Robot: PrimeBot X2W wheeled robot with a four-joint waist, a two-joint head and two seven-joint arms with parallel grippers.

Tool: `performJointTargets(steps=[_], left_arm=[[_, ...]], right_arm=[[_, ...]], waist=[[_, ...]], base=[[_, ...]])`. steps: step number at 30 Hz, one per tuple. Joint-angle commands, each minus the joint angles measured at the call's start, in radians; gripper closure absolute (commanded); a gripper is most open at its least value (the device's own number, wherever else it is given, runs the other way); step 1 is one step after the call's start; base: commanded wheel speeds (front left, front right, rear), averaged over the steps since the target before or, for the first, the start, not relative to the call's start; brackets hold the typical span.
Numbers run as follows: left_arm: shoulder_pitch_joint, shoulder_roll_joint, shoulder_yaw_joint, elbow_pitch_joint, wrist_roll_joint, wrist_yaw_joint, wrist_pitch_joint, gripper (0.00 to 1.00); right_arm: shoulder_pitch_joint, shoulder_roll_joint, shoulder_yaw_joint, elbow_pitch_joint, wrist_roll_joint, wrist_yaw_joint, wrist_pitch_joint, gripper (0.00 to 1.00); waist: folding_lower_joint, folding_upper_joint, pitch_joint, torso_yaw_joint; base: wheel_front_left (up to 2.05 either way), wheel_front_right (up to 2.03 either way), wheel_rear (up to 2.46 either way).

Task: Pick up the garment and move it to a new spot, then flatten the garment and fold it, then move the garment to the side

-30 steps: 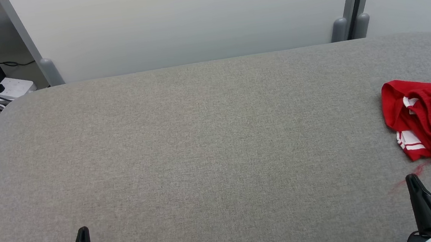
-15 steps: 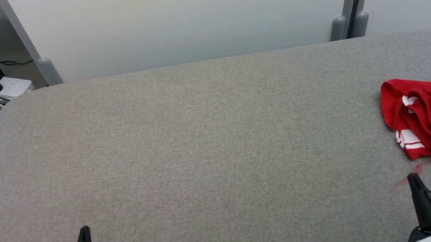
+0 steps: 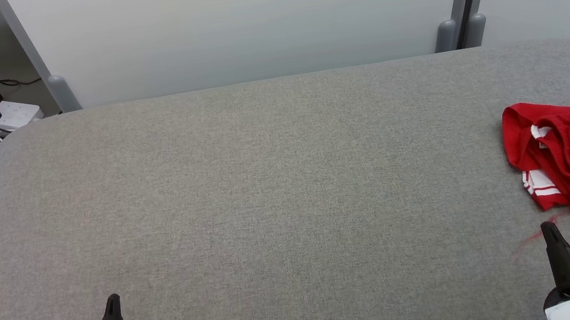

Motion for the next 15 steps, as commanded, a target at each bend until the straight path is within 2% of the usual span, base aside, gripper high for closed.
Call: performJointTargets(steps=[1,15], left_arm=[[-0.063,0.014,0.029,-0.023,-0.023,-0.01,0.003,1.0],[-0.084,-0.016,0.066,-0.013,-0.164,-0.04,0.047,1.0]], right_arm=[[-0.048,-0.022,0.008,-0.024,0.03,0.001,0.006,1.0],[-0.076,-0.026,0.002,0.004,0.211,0.001,0.039,1.0]], waist=[[-0.0001,0.0,0.0,0.0],[-0.0001,0.0,0.005,-0.003]], base=[[0.0,0.0,0.0],[0.0,0.0,0.0]])
